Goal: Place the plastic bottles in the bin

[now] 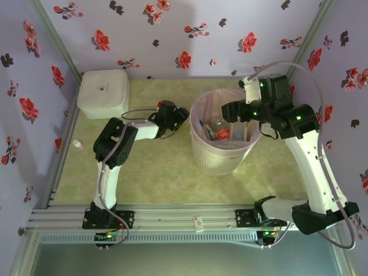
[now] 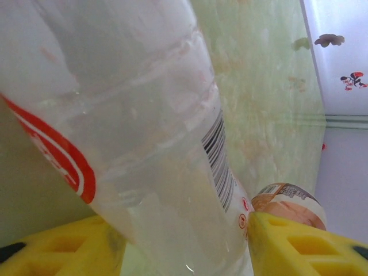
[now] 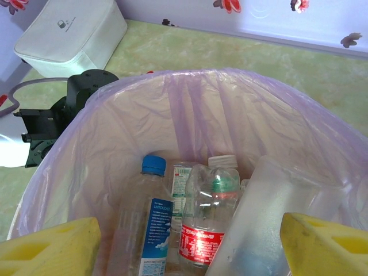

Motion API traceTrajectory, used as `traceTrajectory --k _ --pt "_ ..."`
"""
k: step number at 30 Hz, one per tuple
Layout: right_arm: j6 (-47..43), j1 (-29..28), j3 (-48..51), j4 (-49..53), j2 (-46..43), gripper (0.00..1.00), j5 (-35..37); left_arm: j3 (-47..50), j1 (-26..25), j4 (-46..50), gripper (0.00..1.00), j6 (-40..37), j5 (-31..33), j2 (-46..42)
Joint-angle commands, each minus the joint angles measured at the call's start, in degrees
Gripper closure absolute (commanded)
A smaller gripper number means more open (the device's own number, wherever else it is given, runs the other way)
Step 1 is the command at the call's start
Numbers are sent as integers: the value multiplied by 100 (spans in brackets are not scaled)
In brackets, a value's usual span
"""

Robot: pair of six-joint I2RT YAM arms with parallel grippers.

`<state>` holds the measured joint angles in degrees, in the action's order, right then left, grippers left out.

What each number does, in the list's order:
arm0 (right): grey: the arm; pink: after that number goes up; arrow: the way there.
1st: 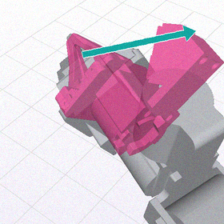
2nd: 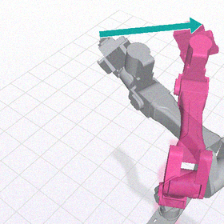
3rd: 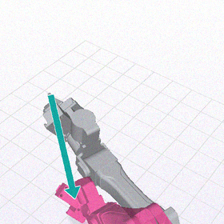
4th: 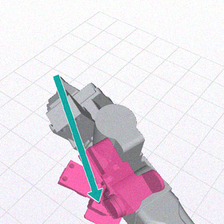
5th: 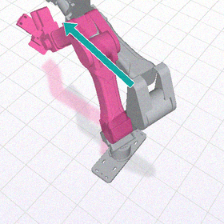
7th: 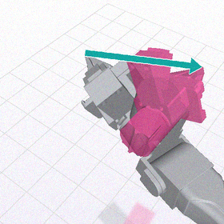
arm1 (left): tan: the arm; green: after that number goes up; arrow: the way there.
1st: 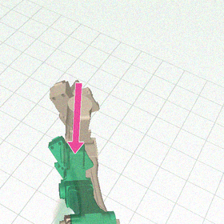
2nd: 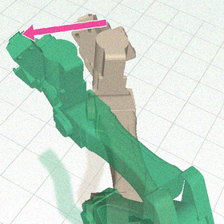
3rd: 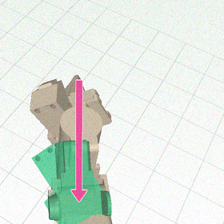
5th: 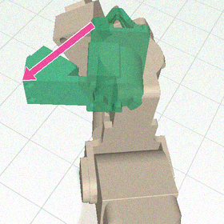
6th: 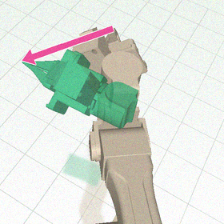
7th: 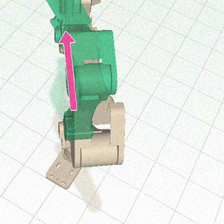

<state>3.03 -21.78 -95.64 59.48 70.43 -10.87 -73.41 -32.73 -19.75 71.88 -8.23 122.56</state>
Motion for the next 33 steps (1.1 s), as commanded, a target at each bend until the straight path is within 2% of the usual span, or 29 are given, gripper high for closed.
traceTrajectory --k 1,12,21,28,33 --pt "29 49 10 -15 -89 18 55 -51 -23 -91 46 -34 -38 85" --pt "250 48 -113 -56 -192 18 80 431 147 -314 49 -654 -38 -757" --pt "700 -53 -404 -415 -33 18 -468 1046 254 256 55 -2613 -100 -2422" --pt "966 -651 -776 -1028 383 16 -629 1310 268 1429 56 -4188 -205 -3930" --pt "1298 -945 -1055 -1553 919 13 -864 1389 250 2145 56 -4898 -323 -4785"
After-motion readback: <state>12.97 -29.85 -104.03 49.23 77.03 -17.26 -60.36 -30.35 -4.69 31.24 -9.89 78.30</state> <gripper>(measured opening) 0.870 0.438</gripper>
